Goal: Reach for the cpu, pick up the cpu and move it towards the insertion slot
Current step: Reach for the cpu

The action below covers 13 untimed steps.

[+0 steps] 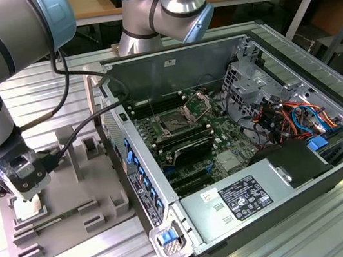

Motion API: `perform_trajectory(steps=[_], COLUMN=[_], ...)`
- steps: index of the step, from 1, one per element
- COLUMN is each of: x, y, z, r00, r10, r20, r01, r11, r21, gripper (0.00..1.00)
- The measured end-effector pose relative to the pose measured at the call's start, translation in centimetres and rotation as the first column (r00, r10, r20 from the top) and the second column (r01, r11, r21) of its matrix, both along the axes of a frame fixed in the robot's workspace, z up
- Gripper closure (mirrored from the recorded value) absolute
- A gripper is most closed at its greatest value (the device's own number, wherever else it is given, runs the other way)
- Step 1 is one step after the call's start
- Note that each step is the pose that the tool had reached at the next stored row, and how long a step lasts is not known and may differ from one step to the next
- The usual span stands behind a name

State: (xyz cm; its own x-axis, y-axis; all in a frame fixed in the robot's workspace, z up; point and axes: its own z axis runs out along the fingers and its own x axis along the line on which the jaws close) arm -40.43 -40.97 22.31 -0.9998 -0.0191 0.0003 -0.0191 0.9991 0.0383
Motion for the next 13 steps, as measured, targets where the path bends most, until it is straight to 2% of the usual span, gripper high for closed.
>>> perform_trajectory(steps=[6, 13], x=[-0.19, -0.49], y=[-0.23, -0.27], z=[-0.13, -0.21], r00=[1.0000, 1.0000], r10=[0.000, 0.001], r20=[-0.0001, -0.0002], r01=[0.000, -0.001], r11=[1.0000, 1.0000], r21=[-0.0001, -0.0001], gripper=[0.89, 0.89])
